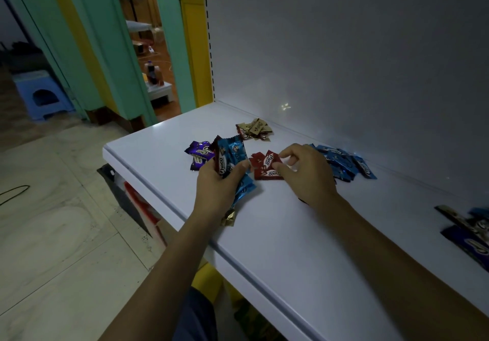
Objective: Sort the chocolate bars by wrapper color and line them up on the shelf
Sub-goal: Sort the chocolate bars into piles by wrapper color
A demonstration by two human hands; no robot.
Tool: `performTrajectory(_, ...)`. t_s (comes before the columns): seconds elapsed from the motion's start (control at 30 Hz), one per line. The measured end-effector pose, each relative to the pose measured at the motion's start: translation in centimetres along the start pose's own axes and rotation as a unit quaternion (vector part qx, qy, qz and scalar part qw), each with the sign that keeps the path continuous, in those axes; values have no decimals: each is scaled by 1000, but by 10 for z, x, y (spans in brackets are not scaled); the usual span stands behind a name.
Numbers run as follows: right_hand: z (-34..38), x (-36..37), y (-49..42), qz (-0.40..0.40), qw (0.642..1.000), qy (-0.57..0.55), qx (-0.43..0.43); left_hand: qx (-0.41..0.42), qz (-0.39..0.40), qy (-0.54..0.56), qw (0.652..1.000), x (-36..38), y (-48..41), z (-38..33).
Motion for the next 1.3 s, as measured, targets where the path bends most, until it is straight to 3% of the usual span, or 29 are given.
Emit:
performTrajectory(0.07, 15, -4, 5, 21, 995, -99, -10, 12, 19, -1, 1000, 3, 2, -5)
performTrajectory(0.2, 47, 10, 19, 168, 942, -291, 1, 53, 85, 13, 995, 12, 10, -21)
performTrajectory(0.33, 42, 12, 20, 177, 919, -349, 39, 69, 86, -4, 994, 12, 13, -26)
performTrajectory(0.57, -9, -12, 6, 94, 935, -323, 108, 35, 98, 17, 994, 19, 16, -24)
performTrajectory(0.7, -60, -61, -12, -85, 964, -224, 112, 34, 113, 45, 992, 36, 15, -30)
performTrajectory(0.8, -88, -91, -17, -158, 968, -157, 114, 29, 140, 53, 988, 65, 15, -32)
performTrajectory(0.97, -123, -87, -17, -152, 976, -68, 144, -22, 153, 57, 986, 94, 20, -11)
performTrajectory(1.17, -135, -85, -17, -176, 973, 50, 141, -28, 146, 78, 986, 86, 22, -8)
performTrajectory(1.23, -122, -85, -14, -184, 976, 22, 116, -36, 146, 88, 985, 85, 23, -8)
performTrajectory(1.3, -98, -77, -9, -145, 982, -79, 95, -40, 142, 103, 984, 83, 24, -9)
Point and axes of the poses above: each hand's wrist, its own y-axis away from the middle knuckle, its own x-axis out of the palm, z = x × y, the point moved 10 cm from there along -y, towards the middle knuckle, and after that the axes turned 9 degrees about x, right-handed, at the moved point
